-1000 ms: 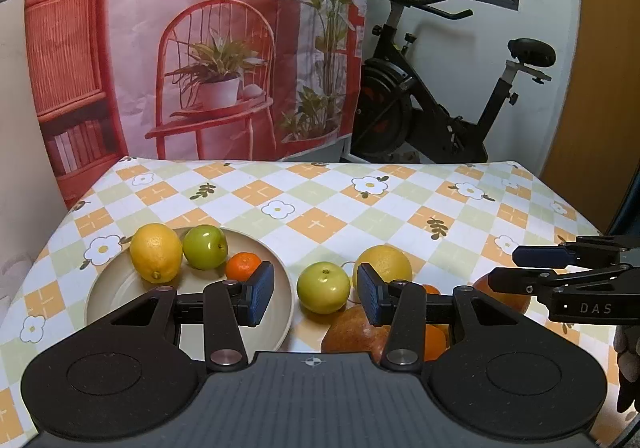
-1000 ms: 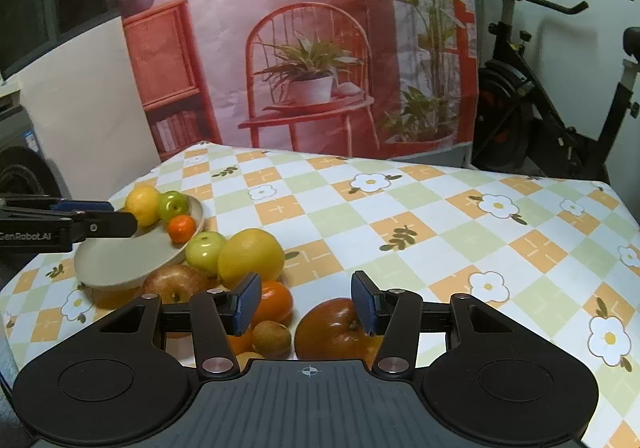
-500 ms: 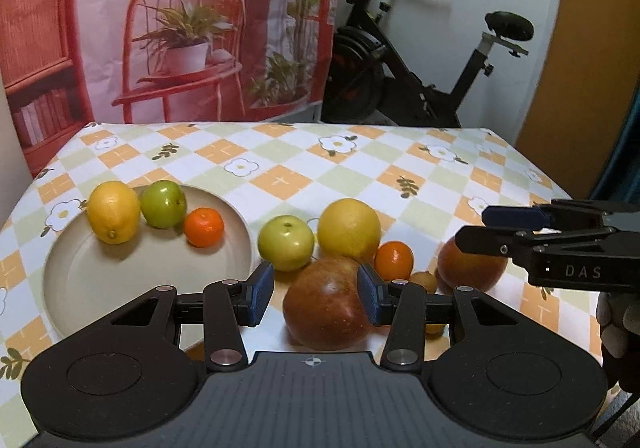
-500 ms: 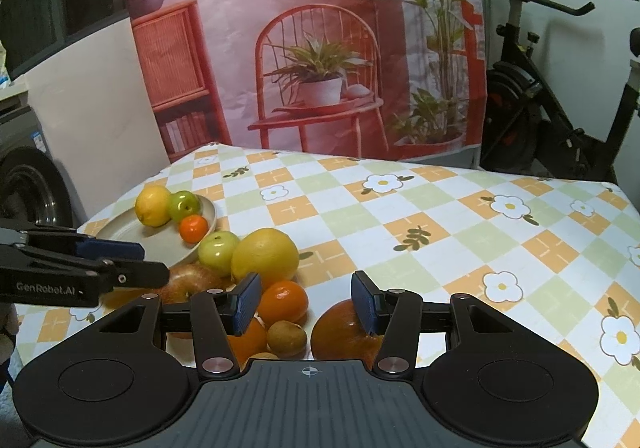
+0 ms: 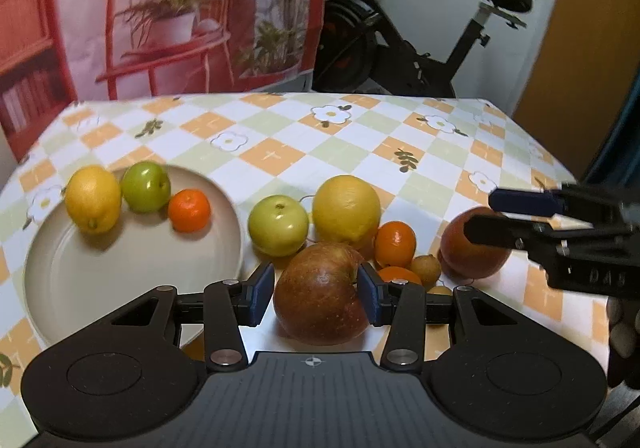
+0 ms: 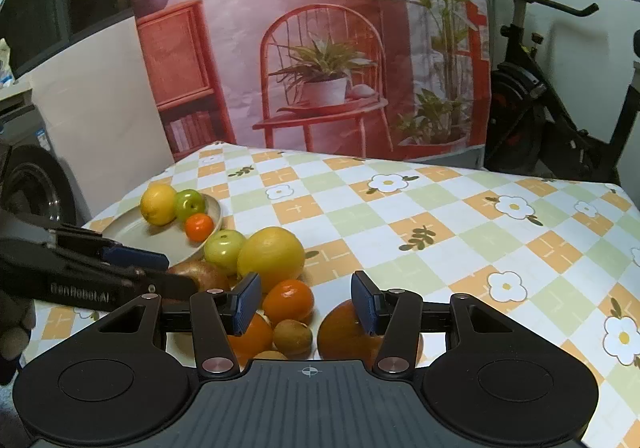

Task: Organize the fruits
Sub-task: 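Lower the left gripper around a red apple and close it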

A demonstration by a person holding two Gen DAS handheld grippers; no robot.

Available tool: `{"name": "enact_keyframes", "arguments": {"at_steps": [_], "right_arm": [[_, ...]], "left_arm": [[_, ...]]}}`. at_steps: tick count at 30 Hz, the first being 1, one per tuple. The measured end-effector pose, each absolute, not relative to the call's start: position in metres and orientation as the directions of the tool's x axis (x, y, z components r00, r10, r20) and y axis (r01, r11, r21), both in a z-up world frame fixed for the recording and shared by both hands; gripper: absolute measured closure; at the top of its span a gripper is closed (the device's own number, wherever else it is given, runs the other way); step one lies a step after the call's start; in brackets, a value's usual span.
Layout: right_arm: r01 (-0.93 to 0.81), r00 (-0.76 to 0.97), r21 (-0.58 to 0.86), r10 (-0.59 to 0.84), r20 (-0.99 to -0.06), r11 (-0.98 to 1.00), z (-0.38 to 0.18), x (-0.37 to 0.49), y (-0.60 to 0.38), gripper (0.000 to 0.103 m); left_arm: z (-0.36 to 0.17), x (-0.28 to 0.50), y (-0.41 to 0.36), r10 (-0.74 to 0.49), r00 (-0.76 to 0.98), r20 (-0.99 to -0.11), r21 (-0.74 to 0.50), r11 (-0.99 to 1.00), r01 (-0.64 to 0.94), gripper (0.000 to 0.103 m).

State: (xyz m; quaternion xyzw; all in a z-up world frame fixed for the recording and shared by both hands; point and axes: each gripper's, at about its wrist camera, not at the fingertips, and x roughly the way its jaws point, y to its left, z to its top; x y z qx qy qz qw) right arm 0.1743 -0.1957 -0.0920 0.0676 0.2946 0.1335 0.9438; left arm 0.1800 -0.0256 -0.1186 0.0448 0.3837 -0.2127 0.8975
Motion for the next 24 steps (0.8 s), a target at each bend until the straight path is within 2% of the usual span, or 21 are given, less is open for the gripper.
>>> {"name": "enact_keyframes", "arguments": {"at_steps": [5,24], "right_arm": [[-0.244,0.780,0.198,0.313,-0.542,0.949,-0.092,0.175,-0.187,0.057],[-0.509,0.654,0.118,0.473,-0.591,0.852,-0.115,0.198,-0.113,0.055]], "left_arm": [[-0.114,0.186,-0.012,-0.326,0.625,-0.709,-0.087,0.920,0.382,0.056],[-0.117,0.196,0.013,-0.382,0.600,-0.703,-0.207,0.917,0.341,0.056]]}}
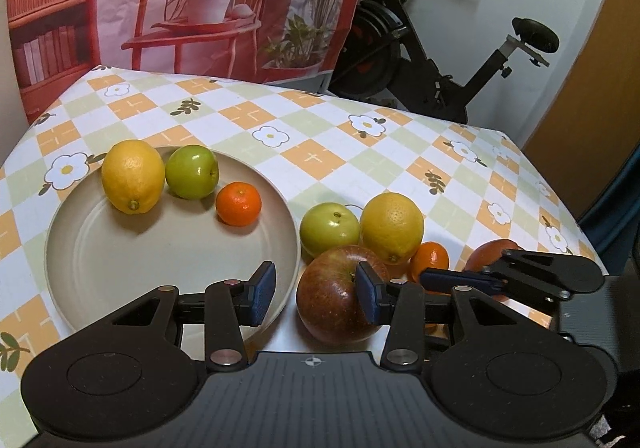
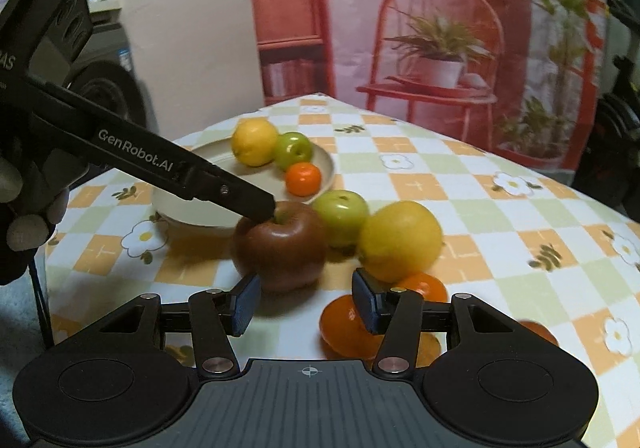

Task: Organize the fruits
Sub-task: 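Lower the left gripper around a red apple and close it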

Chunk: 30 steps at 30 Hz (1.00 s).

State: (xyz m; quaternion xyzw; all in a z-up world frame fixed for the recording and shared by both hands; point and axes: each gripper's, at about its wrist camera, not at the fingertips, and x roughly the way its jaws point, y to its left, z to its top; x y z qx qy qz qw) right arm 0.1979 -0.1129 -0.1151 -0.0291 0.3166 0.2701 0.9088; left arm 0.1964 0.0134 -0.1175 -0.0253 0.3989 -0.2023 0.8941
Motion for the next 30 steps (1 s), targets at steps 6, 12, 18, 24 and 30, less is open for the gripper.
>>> {"name": "enact_keyframes", "arguments": {"at_steps": [6,12,18,24,30], "right_arm": [[-0.550,0.636,0.078,0.477,-0.606,0.832,-0.113,0.204,-0.097,0.055],[-0.556,0.613,0.085,0.477,-0.630,0.827,-0.117,0.212,-0.090,0.053],[-0.574,0.596,0.074,0.479,-0.644,0.815,-0.121,0.221,-0.080,0.045],[-0.570,0.588,0.090,0.482,-0.650,0.817,-0.126,0.226,-0.078,0.044],[-0.565,0.585,0.106,0.488,-0.648,0.818,-0.127,0.226,-0.079,0.044]], "left_arm": [[-0.118,0.197,0.017,-0.391,0.599,-0.698,-0.223,0.915,0.337,0.056],[-0.120,0.196,0.018,-0.399,0.600,-0.693,-0.229,0.912,0.341,0.056],[-0.121,0.197,0.022,-0.403,0.600,-0.691,-0.244,0.912,0.331,0.057],[-0.121,0.198,0.023,-0.410,0.597,-0.690,-0.257,0.909,0.327,0.058],[-0.122,0.202,0.024,-0.446,0.573,-0.688,-0.308,0.893,0.327,0.068]]}}
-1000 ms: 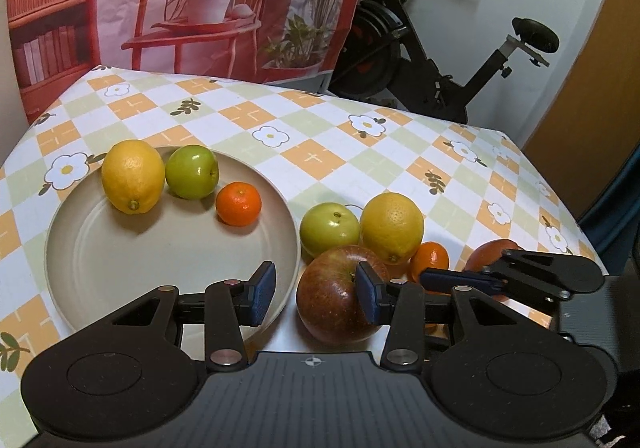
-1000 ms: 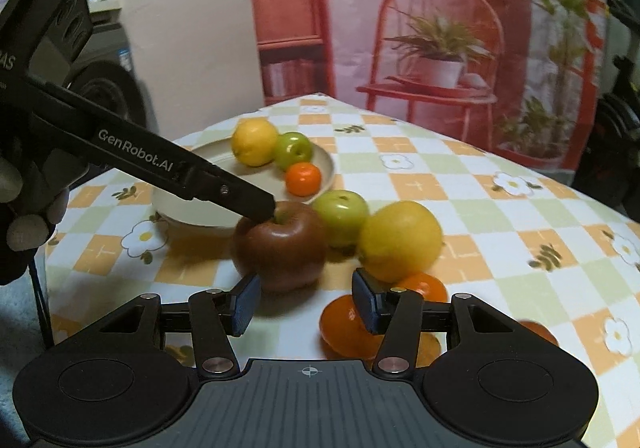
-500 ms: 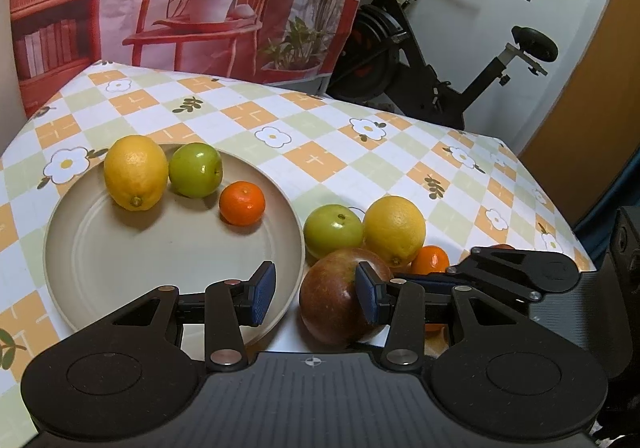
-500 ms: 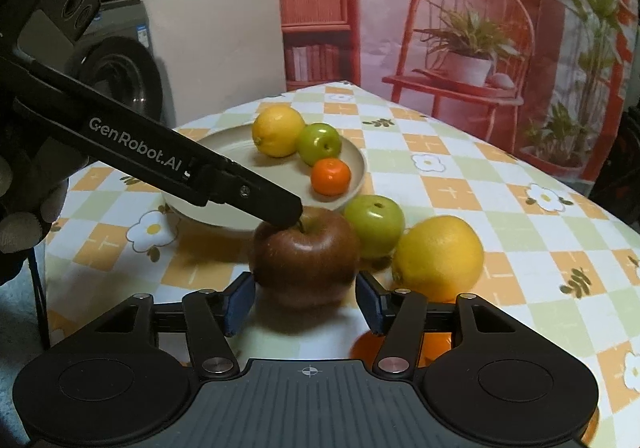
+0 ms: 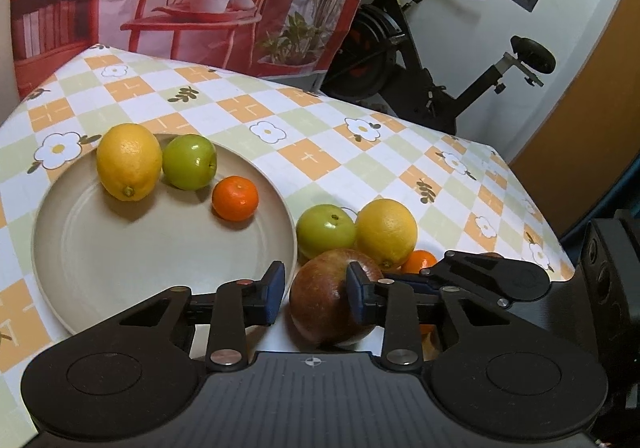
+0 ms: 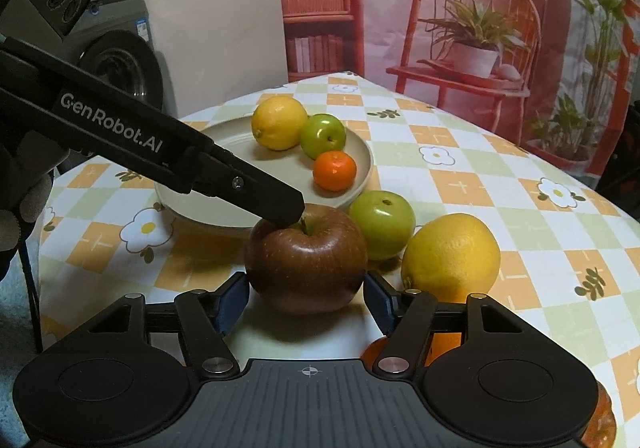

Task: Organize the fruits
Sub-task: 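Lower the left gripper around a red apple and close it, then lift the red apple with the left gripper and carry it onto the plate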

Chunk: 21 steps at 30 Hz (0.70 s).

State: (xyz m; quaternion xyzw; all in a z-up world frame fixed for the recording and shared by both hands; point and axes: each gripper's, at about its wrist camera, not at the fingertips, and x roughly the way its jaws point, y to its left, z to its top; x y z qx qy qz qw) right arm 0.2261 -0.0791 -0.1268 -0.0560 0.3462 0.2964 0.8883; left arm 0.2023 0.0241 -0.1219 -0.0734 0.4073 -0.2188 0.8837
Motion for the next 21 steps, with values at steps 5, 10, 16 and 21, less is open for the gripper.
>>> {"name": "enact_keyframes", "arguments": {"at_steps": [5,10,16,21], "right_arm": [[-0.564,0.582,0.110,0.489,-0.650,0.819,-0.127,0.227,-0.081,0.044],[-0.558,0.582,0.121,0.491,-0.648,0.821,-0.127,0.227,-0.083,0.045],[-0.549,0.593,0.122,0.489,-0.640,0.827,-0.123,0.225,-0.083,0.045],[-0.552,0.611,0.120,0.498,-0.616,0.825,-0.111,0.225,-0.082,0.045]], "left_arm": [[-0.124,0.204,0.020,-0.481,0.542,-0.689,-0.333,0.875,0.352,0.069],[-0.126,0.207,0.018,-0.496,0.526,-0.691,-0.345,0.866,0.363,0.069],[-0.123,0.206,0.020,-0.506,0.528,-0.682,-0.354,0.860,0.366,0.069],[-0.110,0.202,0.023,-0.500,0.561,-0.660,-0.330,0.864,0.381,0.069]]}}
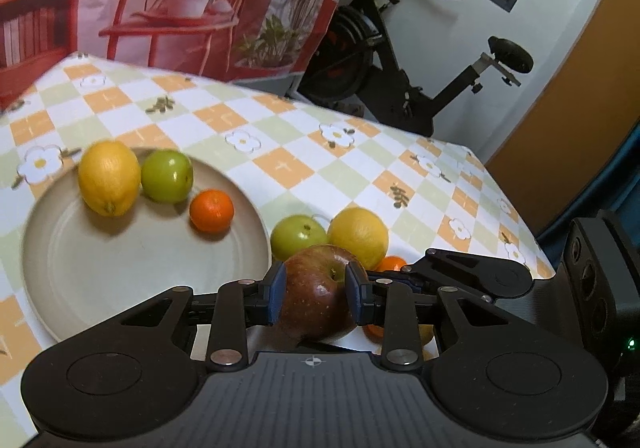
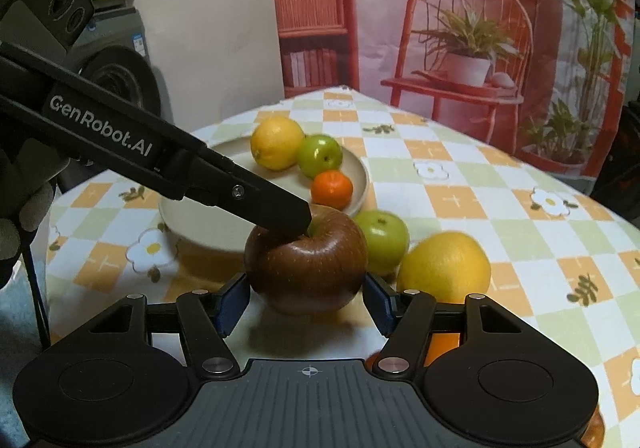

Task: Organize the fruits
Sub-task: 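Lift the red apple with the left gripper and carry it onto the plate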

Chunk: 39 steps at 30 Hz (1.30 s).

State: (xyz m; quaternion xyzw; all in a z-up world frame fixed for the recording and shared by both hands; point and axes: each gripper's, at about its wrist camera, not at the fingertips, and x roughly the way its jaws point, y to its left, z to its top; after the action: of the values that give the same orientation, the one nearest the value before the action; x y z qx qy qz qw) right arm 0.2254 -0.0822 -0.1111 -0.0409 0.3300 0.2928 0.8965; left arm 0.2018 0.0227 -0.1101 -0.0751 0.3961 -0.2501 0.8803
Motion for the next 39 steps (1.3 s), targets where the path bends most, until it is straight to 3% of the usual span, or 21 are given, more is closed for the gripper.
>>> {"name": "enact_keyframes", "arguments": {"at_steps": [10,23,39], "right_arm": [[-0.641,0.566,0.108,0.563,-0.602,0.760,-0.095,0.257,-0.032,0.045],[-0.736,0.474,0.087,0.603,-0.641,0.671,-0.106,0.314,0.055,0.045],[-0.756,0.482,0.034,0.591,-0.646,0.654,-0.118,0.331,0.079,0.045]], "left_arm": [[-0.095,0.205,0.070,-0.421,0.639,-0.644,-0.298,0.907,0.297,0.069],[-0.104,0.234,0.147,-0.326,0.694,-0.642,-0.343,0.932,0.121,0.069],[-0.112,0.246,0.157,-0.284,0.708,-0.646,-0.338,0.939,0.068,0.069]]}}
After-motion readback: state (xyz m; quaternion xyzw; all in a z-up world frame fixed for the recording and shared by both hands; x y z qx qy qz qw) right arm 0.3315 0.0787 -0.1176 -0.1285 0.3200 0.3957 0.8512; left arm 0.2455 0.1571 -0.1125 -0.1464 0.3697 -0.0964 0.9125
